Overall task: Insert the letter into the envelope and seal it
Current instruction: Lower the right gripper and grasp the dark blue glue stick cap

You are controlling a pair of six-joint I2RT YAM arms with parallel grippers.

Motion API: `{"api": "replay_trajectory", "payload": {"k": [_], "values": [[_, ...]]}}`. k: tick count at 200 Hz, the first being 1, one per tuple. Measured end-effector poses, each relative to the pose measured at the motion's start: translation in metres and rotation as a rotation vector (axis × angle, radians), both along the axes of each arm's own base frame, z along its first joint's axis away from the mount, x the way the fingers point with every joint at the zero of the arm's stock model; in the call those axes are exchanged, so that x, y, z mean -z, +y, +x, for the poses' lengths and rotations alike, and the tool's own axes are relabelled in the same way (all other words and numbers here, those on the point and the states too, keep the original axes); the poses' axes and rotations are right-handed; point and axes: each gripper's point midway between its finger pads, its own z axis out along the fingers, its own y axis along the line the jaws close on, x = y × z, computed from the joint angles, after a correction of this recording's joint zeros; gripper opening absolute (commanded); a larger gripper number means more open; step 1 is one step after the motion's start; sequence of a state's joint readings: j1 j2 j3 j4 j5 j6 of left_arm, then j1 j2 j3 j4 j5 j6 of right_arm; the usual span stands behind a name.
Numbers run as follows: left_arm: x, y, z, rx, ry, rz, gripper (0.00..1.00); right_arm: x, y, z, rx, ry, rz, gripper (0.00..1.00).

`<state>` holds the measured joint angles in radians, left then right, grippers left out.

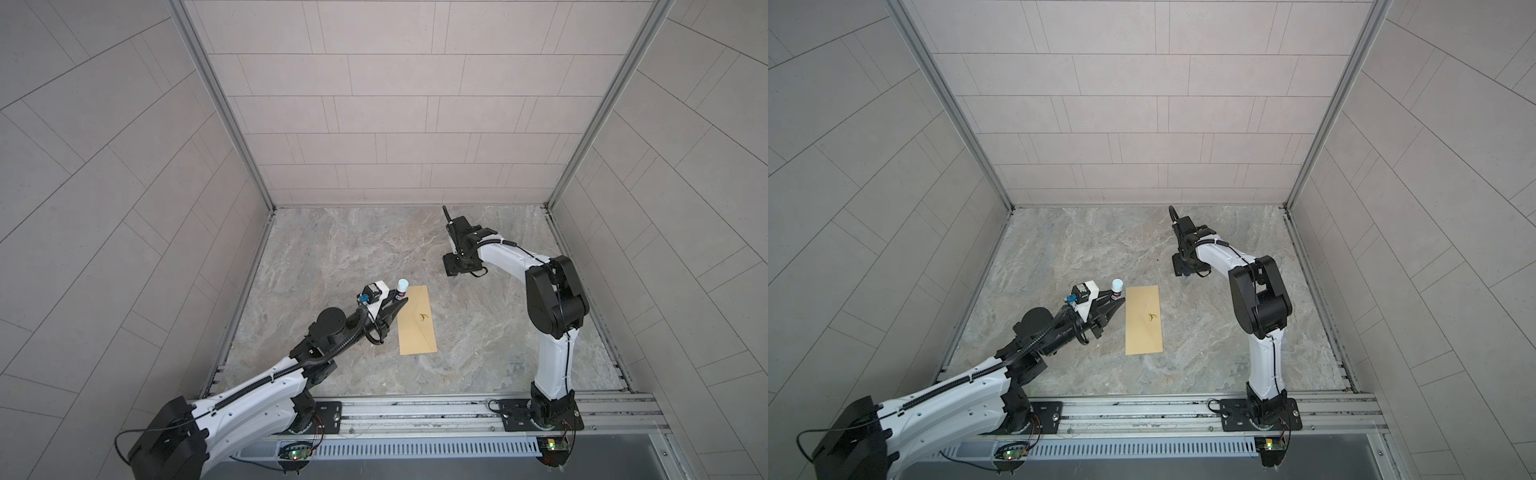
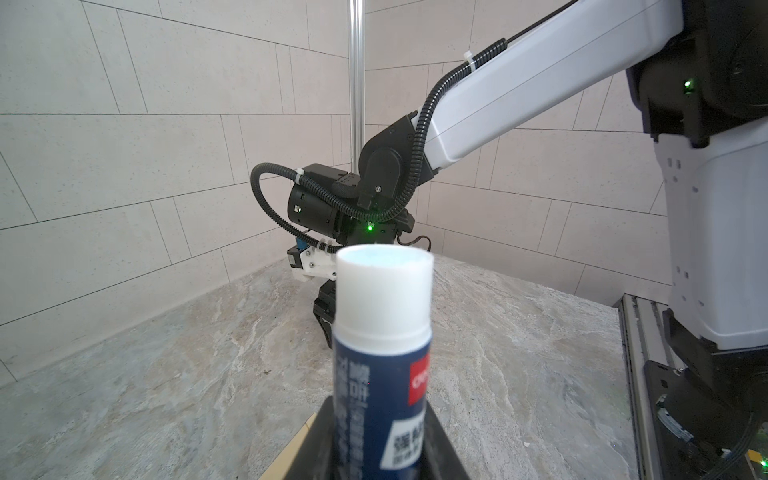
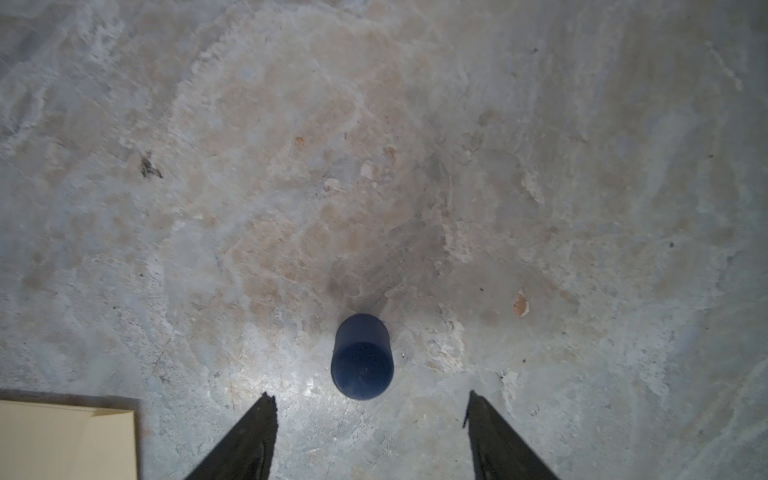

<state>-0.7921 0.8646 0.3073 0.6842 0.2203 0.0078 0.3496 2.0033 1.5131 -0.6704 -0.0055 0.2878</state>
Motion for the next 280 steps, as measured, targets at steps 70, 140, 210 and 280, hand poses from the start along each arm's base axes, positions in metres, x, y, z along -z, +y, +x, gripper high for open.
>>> {"api": "replay_trajectory", "payload": {"k": [70,140,210,280], "values": [[0.005,-0.001,0.002,-0.002,0.006,0.016,0.00,0.001,0.002,0.010,0.003,-0.008,-0.009,0.50],[0.005,-0.002,0.002,-0.002,0.002,0.017,0.00,0.015,0.001,0.009,0.004,0.025,-0.020,0.40],[0.007,-0.002,0.003,-0.002,0.006,0.022,0.00,0.017,0.002,0.012,0.004,0.024,-0.019,0.31],[0.007,-0.002,0.003,-0.002,0.006,0.022,0.00,0.017,0.002,0.012,0.004,0.023,-0.019,0.28]]}}
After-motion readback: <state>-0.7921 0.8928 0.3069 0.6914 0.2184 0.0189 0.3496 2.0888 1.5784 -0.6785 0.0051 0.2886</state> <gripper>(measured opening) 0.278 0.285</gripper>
